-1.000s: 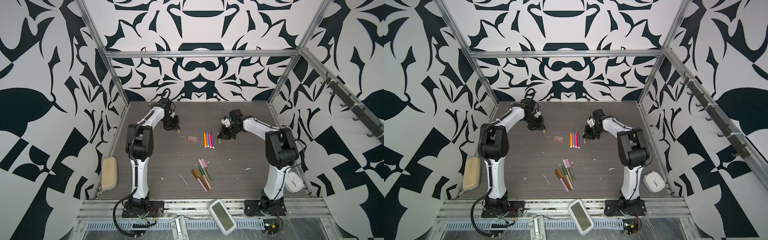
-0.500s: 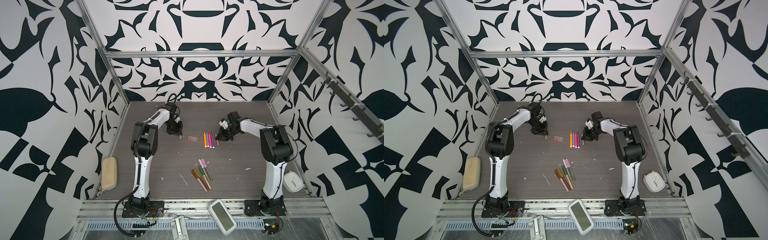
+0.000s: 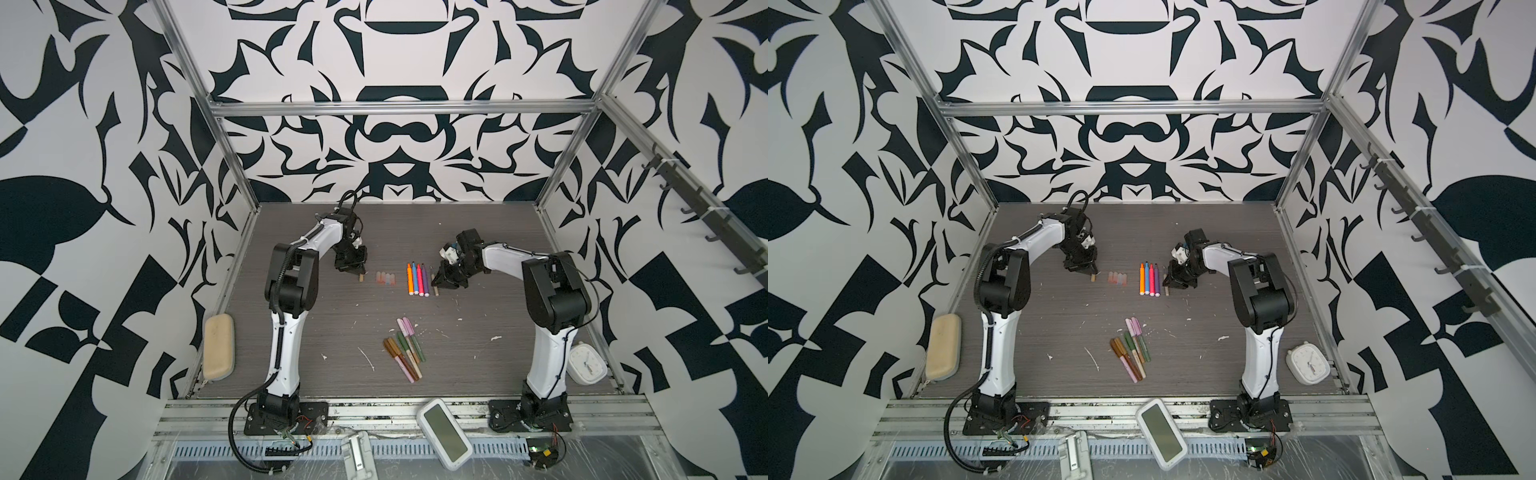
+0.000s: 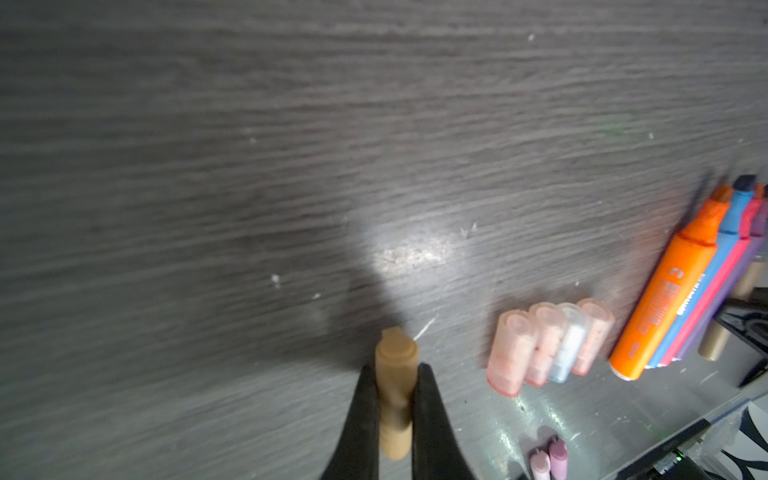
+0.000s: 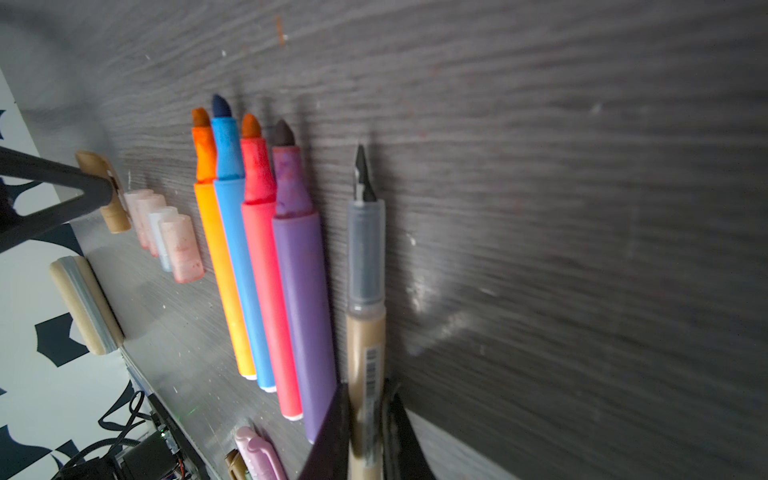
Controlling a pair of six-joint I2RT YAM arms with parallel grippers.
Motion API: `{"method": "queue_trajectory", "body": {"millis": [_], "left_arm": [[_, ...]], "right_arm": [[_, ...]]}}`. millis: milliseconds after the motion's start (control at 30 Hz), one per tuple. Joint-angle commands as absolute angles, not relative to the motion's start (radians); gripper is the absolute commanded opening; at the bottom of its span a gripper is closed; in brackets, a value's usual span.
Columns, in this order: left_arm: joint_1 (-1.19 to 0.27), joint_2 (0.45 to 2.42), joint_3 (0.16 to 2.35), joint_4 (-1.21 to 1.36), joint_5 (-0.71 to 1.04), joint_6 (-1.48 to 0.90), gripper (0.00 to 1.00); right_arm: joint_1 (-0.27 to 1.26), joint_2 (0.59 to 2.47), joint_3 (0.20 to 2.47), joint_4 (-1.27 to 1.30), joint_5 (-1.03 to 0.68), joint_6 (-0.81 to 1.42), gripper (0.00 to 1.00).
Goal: Open the pen caps
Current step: 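Carry the tan cap toward the caps while the right gripper lowers the pen, then release the tan cap by the caps while the right gripper releases the pen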
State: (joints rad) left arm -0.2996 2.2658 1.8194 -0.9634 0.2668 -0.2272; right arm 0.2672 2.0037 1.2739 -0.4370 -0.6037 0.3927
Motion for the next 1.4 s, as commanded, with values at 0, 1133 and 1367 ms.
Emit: {"method": "queue_trajectory", "body": {"millis": [0, 1133, 1367], "left_arm": [[-0.308, 2.289, 1.841, -1.015, 0.258, -0.211, 0.0], [-0.335, 2.337, 1.912, -1.045, 0.265, -0.227, 0.1], [-0.34, 2.347, 1.936, -1.048, 0.28, -0.232, 0.24]], "right_arm": [[0.27, 1.979, 1.279, -0.424, -0.637, 0.403, 0.2], [0.27, 1.948, 1.207, -0.326, -0.669, 0.503, 0.54], [0.27, 1.923, 1.191, -0.344, -0.649, 0.484, 0.54]]}}
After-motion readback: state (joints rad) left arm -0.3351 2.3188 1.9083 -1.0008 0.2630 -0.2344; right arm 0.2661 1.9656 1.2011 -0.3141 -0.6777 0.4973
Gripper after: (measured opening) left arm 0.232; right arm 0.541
